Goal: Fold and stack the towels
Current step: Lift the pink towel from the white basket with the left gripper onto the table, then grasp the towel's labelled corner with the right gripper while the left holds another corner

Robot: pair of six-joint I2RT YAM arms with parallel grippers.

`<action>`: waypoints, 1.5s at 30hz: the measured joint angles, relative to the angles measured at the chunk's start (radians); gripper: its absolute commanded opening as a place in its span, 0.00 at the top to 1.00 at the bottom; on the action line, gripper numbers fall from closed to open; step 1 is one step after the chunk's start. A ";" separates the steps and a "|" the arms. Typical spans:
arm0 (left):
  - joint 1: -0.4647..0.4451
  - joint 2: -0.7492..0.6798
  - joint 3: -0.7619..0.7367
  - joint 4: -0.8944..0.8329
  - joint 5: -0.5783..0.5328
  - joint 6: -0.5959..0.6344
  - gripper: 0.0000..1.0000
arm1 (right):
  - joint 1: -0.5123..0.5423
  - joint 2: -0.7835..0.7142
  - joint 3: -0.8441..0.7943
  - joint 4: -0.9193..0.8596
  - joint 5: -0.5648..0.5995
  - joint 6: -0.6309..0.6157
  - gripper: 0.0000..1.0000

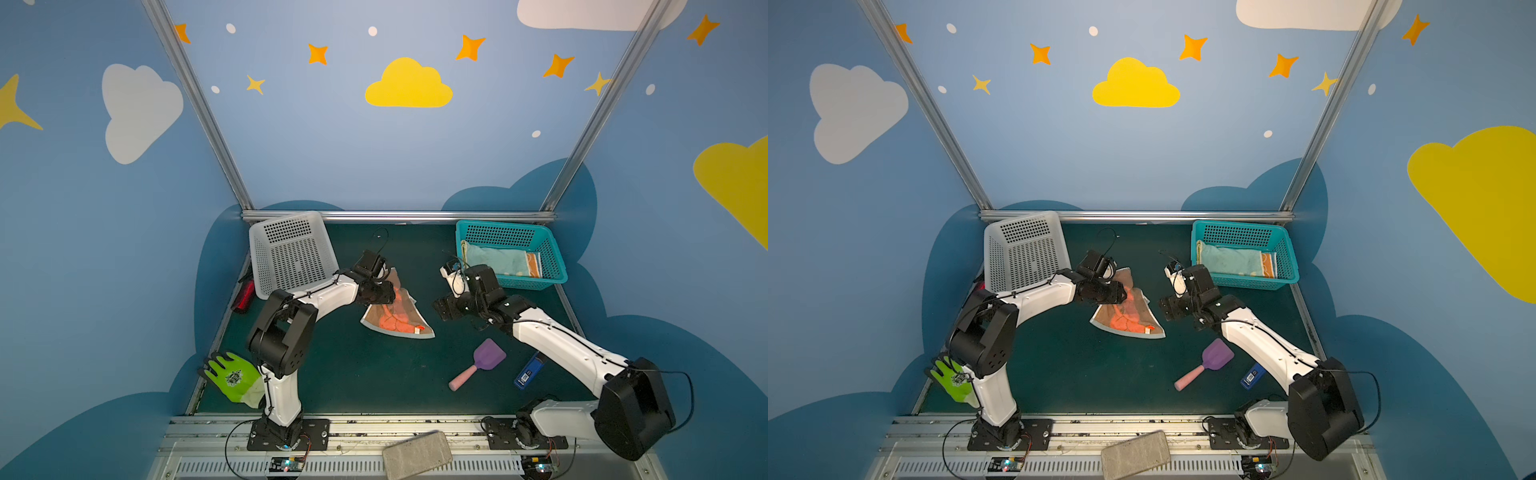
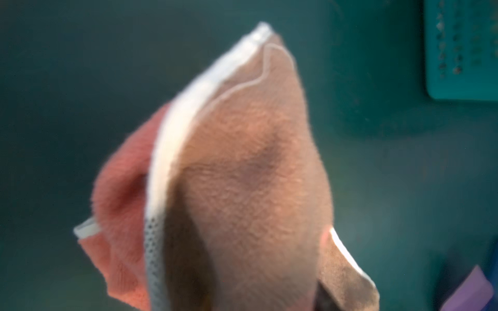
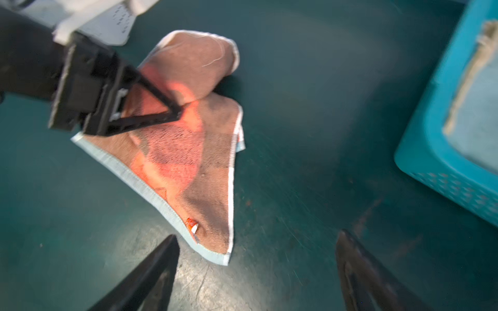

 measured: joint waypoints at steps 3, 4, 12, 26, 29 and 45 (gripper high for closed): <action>0.006 -0.017 -0.025 0.001 -0.036 0.030 0.00 | 0.039 0.000 -0.056 0.067 -0.013 -0.091 0.13; 0.006 -0.031 -0.035 -0.001 -0.053 0.044 0.00 | 0.051 0.000 -0.073 0.086 -0.017 -0.134 0.13; 0.007 -0.251 -0.151 -0.002 -0.216 0.178 0.00 | 0.090 0.050 -0.090 0.178 -0.035 -0.360 0.13; -0.007 -0.575 -0.504 0.218 -0.305 0.651 0.00 | 0.120 0.202 0.092 0.049 0.068 -0.396 0.22; -0.007 -0.608 -0.522 0.235 -0.299 0.779 0.00 | 0.119 0.225 0.124 0.005 0.067 -0.366 0.23; -0.082 -0.536 -0.676 0.326 -0.240 1.249 0.02 | 0.036 0.143 0.072 -0.040 0.016 -0.269 0.23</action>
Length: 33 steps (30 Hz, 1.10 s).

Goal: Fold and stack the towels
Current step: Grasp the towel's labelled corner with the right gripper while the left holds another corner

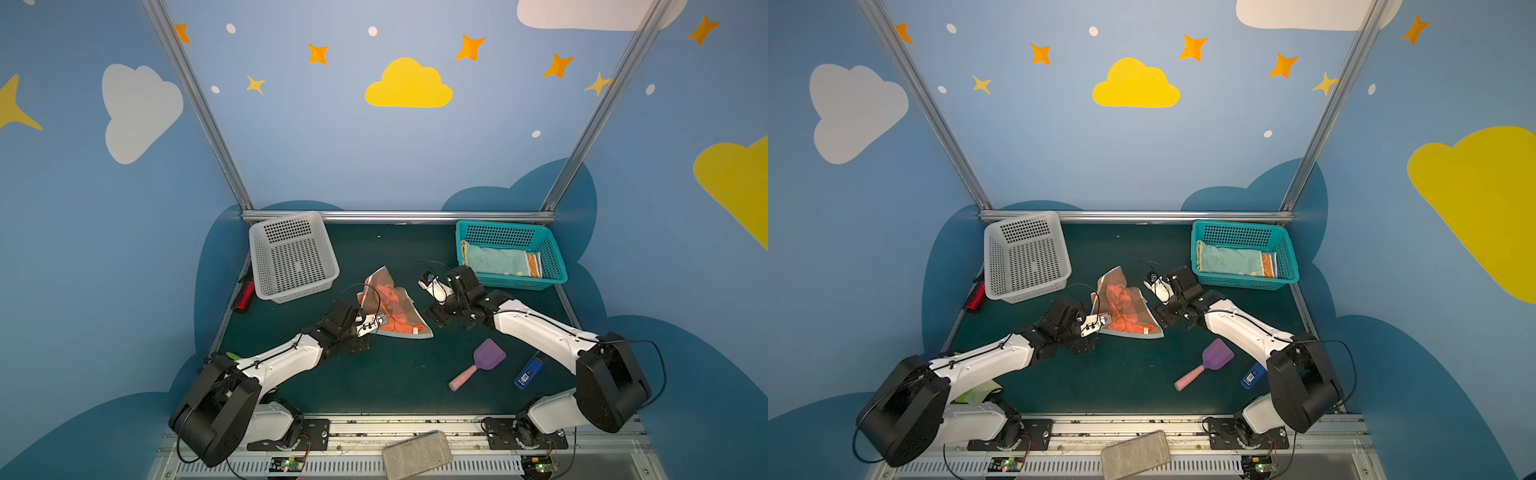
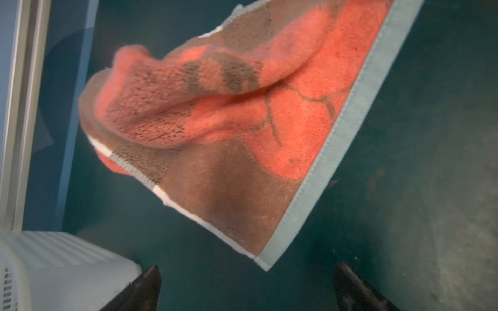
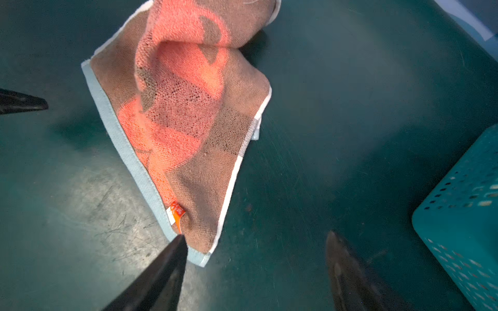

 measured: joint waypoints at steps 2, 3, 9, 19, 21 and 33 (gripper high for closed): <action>-0.002 0.027 0.000 0.008 0.000 0.016 0.02 | -0.005 -0.007 -0.008 0.000 -0.003 0.007 0.23; -0.003 0.039 0.001 0.008 0.000 0.023 0.02 | -0.006 -0.010 -0.013 0.002 -0.005 0.011 0.23; -0.003 0.122 0.045 0.017 0.003 0.039 0.10 | -0.012 -0.019 -0.035 0.005 -0.014 0.020 0.23; 0.032 0.290 0.214 -0.073 0.047 0.060 0.50 | -0.015 -0.020 -0.044 0.008 -0.016 0.033 0.23; 0.040 0.314 0.243 -0.096 0.062 0.068 0.63 | -0.015 -0.021 -0.044 0.008 -0.016 0.034 0.23; 0.058 0.409 0.364 -0.205 0.125 0.076 0.97 | -0.011 -0.019 -0.045 0.012 0.003 -0.021 0.23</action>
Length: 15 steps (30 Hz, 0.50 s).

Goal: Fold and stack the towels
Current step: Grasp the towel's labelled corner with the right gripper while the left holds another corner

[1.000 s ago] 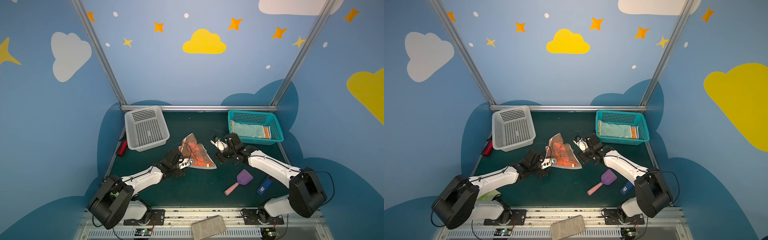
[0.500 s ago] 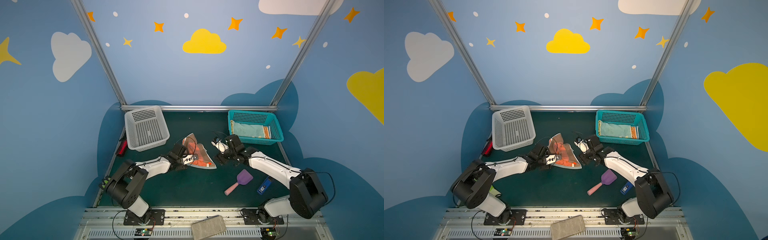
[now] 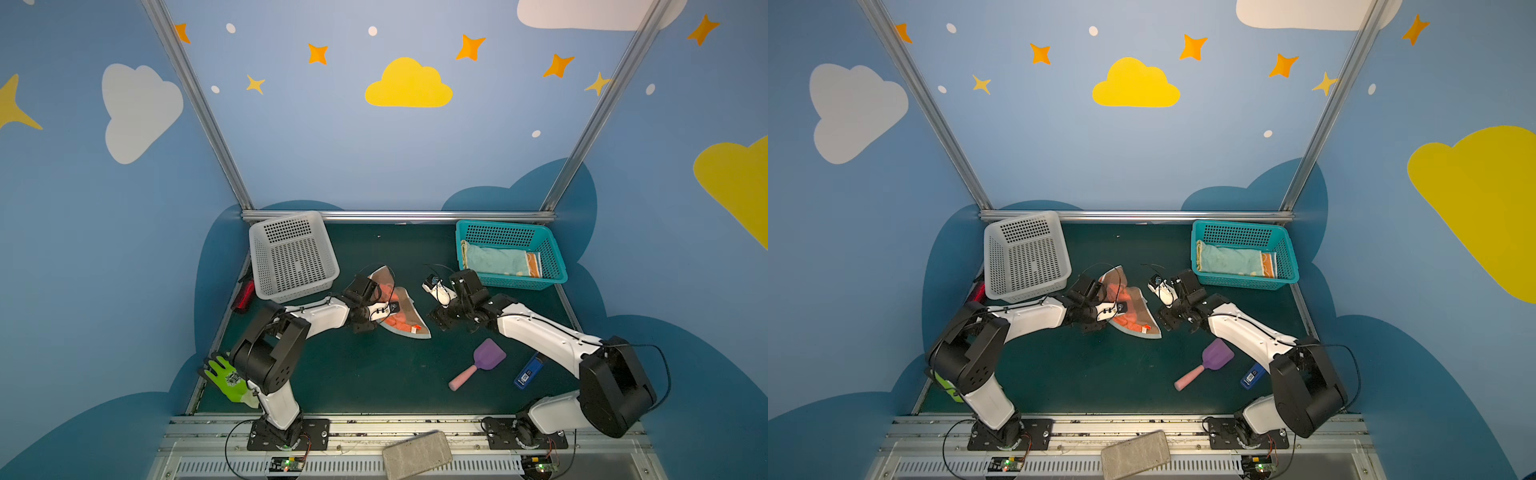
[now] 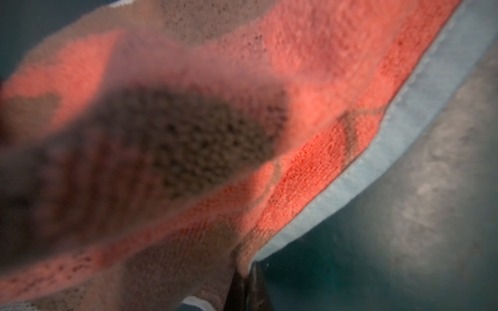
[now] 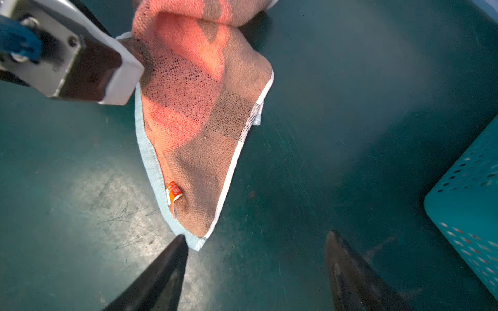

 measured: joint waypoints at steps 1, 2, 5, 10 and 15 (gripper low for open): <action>0.002 0.000 0.000 0.000 0.003 -0.004 0.97 | 0.004 0.001 0.000 0.005 0.011 -0.020 0.23; 0.003 0.000 0.000 0.001 0.006 -0.010 0.97 | 0.005 0.002 -0.002 0.010 0.023 -0.040 0.23; 0.005 -0.006 -0.002 0.000 0.014 -0.035 0.97 | 0.010 0.005 -0.009 0.020 0.051 -0.098 0.23; 0.005 -0.068 -0.014 -0.013 0.018 -0.087 0.97 | 0.027 0.016 -0.026 0.025 0.071 -0.200 0.23; 0.005 -0.137 -0.018 -0.009 0.017 -0.111 0.97 | 0.061 0.042 -0.060 0.011 0.081 -0.299 0.23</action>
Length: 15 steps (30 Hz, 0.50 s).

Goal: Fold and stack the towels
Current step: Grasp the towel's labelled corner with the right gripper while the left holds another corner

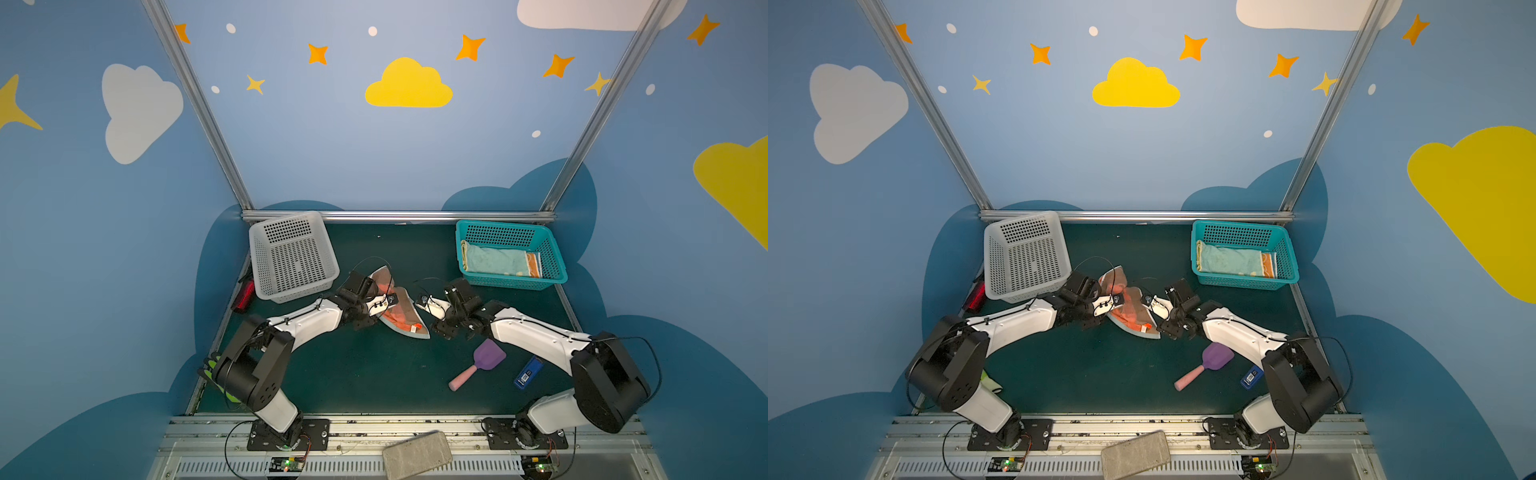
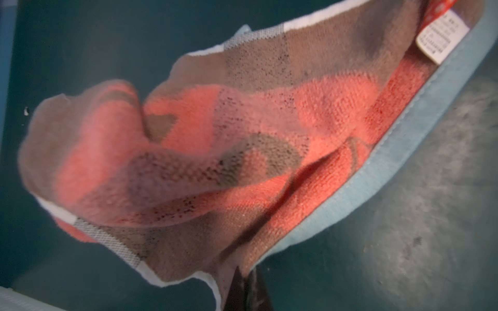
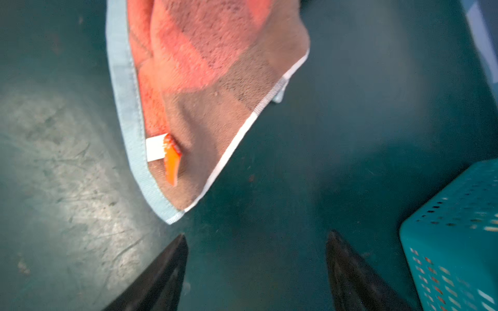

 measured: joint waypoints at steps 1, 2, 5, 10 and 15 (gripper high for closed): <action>0.000 -0.005 -0.003 0.006 -0.001 -0.006 0.97 | 0.007 0.008 -0.003 -0.002 -0.002 -0.014 0.23; 0.000 -0.008 -0.008 0.010 -0.001 -0.010 0.97 | 0.013 0.013 -0.005 -0.004 -0.005 -0.023 0.23; 0.000 -0.009 -0.027 0.019 -0.001 -0.019 0.97 | 0.031 0.024 -0.010 -0.008 -0.027 -0.042 0.23; 0.000 -0.009 -0.048 0.027 0.002 -0.033 0.97 | 0.046 0.082 0.026 -0.059 -0.064 -0.027 0.24; 0.011 -0.009 -0.048 0.036 0.013 -0.056 0.97 | 0.065 0.158 0.098 -0.129 -0.058 0.014 0.24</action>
